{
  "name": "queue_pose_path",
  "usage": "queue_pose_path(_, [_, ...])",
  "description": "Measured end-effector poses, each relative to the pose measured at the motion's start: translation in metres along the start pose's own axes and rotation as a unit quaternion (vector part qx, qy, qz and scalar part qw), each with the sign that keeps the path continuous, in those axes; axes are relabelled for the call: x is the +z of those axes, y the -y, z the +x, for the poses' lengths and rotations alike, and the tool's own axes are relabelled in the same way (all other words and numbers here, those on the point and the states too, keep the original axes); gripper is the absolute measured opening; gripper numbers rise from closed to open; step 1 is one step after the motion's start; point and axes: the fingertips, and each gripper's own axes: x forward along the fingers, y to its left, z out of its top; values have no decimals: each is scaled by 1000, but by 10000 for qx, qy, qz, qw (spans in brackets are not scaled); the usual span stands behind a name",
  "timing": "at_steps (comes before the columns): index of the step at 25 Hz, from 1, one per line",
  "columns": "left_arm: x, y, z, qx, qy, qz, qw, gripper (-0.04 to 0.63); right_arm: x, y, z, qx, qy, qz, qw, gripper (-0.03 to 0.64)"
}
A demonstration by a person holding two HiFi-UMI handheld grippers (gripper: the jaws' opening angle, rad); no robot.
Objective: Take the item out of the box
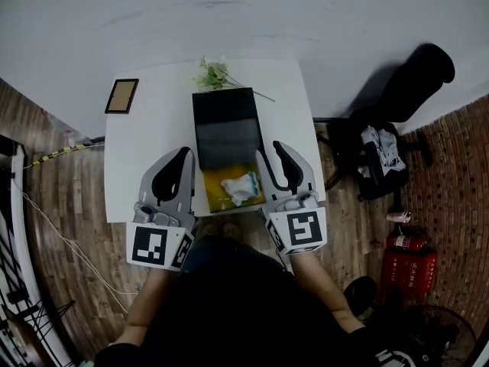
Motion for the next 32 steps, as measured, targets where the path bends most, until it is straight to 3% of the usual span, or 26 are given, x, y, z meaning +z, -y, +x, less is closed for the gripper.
queue_pose_path(7, [-32,-7,5,-139,-367,-165,9991,11,-30,-5,5,-84,-321,-25,9994,115])
queue_pose_path(18, [-67,-17,11,-273,-787,-211,9963,11,-108,-18,14,102,-1226,-56,9924,117])
queue_pose_path(26, [-86,-18,12,-323,-1015,-213,9941,11,-156,-30,13,407,-1791,-83,9830,118])
queue_pose_path(32, [-94,-14,12,-368,-1122,-225,9927,11,-192,-42,5,758,-2370,-139,9685,124])
